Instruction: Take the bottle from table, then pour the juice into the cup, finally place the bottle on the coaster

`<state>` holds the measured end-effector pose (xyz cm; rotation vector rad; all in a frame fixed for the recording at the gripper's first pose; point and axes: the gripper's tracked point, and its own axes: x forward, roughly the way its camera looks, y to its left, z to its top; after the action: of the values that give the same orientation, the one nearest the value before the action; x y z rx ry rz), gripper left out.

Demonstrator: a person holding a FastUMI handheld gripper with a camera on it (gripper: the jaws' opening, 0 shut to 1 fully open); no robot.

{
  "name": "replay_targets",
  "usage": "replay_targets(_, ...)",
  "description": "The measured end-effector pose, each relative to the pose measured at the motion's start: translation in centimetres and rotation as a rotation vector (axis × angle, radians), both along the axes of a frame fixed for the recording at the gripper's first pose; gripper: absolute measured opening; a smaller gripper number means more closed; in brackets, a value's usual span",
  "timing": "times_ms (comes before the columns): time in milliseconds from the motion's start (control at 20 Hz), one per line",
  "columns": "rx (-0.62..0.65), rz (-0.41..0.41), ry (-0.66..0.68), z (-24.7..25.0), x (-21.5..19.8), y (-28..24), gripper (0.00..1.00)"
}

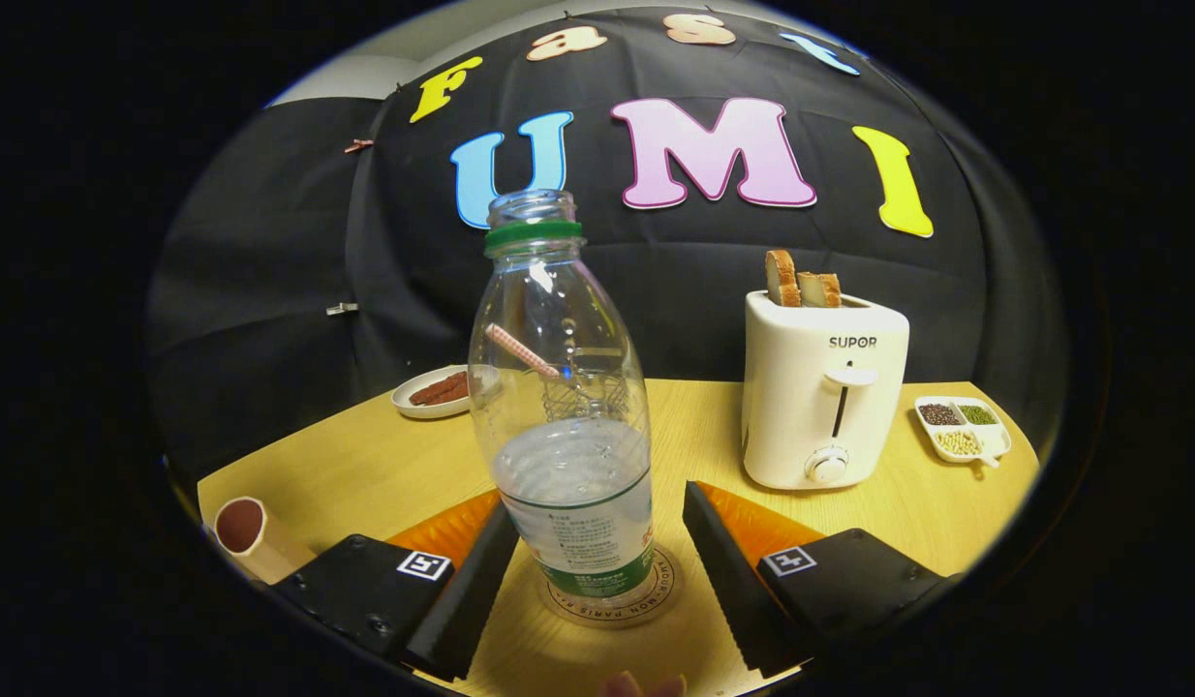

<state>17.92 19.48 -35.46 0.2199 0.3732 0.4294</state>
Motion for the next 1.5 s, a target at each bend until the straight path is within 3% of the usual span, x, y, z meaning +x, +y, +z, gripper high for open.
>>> replay_targets(350, 0.021, 0.023, 0.034, 2.4, -3.0, -0.6, 0.98)
replay_targets(600, 0.009, 0.025, 0.014, 6.7, -5.0, -2.4, 0.98)
replay_targets(1200, -0.018, 0.052, -0.146, 21.4, -8.1, -9.7, 0.98)
replay_targets(1500, -0.03, 0.061, -0.217, 24.5, -10.8, -13.0, 0.98)
